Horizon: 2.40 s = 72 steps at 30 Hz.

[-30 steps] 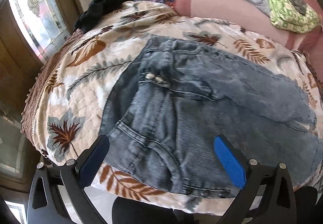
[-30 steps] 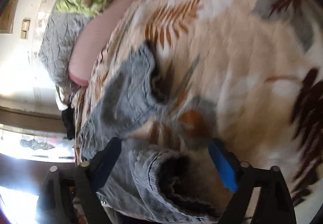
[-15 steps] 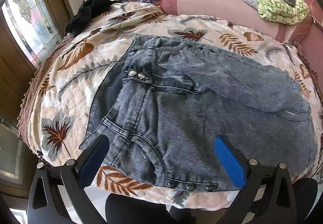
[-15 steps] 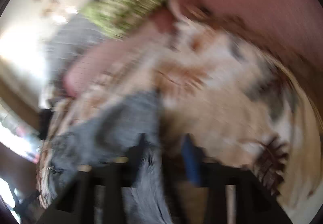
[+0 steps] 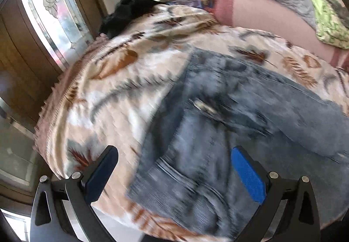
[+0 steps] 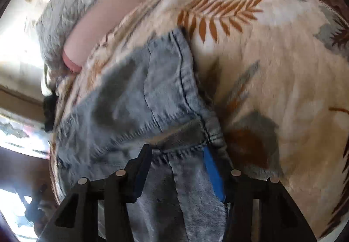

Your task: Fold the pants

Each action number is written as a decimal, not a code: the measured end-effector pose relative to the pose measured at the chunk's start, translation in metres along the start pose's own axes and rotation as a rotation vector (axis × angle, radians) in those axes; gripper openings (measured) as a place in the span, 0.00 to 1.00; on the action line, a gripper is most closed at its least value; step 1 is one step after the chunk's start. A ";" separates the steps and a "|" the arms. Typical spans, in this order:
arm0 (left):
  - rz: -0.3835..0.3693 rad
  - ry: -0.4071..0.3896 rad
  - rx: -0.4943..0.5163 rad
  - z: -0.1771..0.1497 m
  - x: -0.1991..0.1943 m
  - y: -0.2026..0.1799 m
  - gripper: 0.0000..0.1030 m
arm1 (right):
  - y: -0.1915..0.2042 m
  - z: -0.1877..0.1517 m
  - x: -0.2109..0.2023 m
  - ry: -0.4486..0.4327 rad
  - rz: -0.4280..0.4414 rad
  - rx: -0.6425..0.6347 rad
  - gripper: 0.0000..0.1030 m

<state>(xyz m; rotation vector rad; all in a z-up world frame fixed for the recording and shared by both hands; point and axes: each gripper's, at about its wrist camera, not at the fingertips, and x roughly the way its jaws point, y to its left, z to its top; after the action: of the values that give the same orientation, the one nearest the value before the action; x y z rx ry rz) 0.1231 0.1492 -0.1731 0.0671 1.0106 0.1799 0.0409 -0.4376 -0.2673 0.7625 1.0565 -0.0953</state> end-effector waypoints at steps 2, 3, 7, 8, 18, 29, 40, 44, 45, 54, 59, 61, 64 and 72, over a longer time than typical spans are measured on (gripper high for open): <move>0.029 -0.001 -0.017 0.027 0.014 0.019 1.00 | 0.013 0.008 -0.016 -0.047 -0.023 -0.065 0.53; 0.037 0.000 -0.027 0.040 0.021 0.027 1.00 | 0.023 0.016 -0.028 -0.091 -0.003 -0.100 0.55; 0.036 0.047 -0.066 0.099 0.062 0.046 1.00 | 0.034 0.048 -0.050 -0.174 -0.003 -0.089 0.71; 0.029 0.064 -0.069 0.112 0.073 0.046 1.00 | 0.032 0.056 -0.051 -0.182 -0.008 -0.089 0.71; -0.081 0.260 -0.167 0.181 0.182 0.009 1.00 | 0.025 0.106 -0.009 -0.168 -0.060 -0.031 0.71; -0.072 0.293 -0.161 0.196 0.232 -0.038 0.74 | 0.003 0.138 0.010 -0.145 -0.015 0.008 0.72; -0.099 0.188 -0.076 0.199 0.202 -0.061 0.08 | 0.003 0.155 0.069 -0.027 -0.107 0.004 0.72; -0.108 0.163 -0.079 0.198 0.182 -0.056 0.07 | 0.020 0.148 0.072 -0.023 -0.137 -0.079 0.39; -0.114 0.158 -0.085 0.199 0.180 -0.051 0.07 | 0.026 0.144 0.073 -0.007 -0.184 -0.122 0.34; -0.221 0.056 -0.143 0.206 0.101 -0.034 0.07 | 0.035 0.138 0.003 -0.116 -0.098 -0.108 0.16; -0.286 -0.032 -0.147 0.187 0.040 -0.007 0.07 | 0.056 0.119 -0.049 -0.202 -0.055 -0.148 0.16; -0.309 -0.056 -0.154 0.172 0.017 0.008 0.07 | 0.060 0.106 -0.067 -0.226 -0.033 -0.149 0.16; -0.332 -0.086 -0.159 0.139 -0.012 0.033 0.07 | 0.057 0.081 -0.092 -0.252 -0.001 -0.147 0.16; -0.329 -0.081 -0.202 0.021 -0.044 0.100 0.07 | 0.026 -0.007 -0.140 -0.257 0.062 -0.154 0.16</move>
<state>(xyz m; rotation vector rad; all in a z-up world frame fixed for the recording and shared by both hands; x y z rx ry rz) 0.1063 0.2400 -0.1109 -0.2725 0.9042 -0.0223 -0.0257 -0.4528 -0.1421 0.6244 0.7855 -0.0559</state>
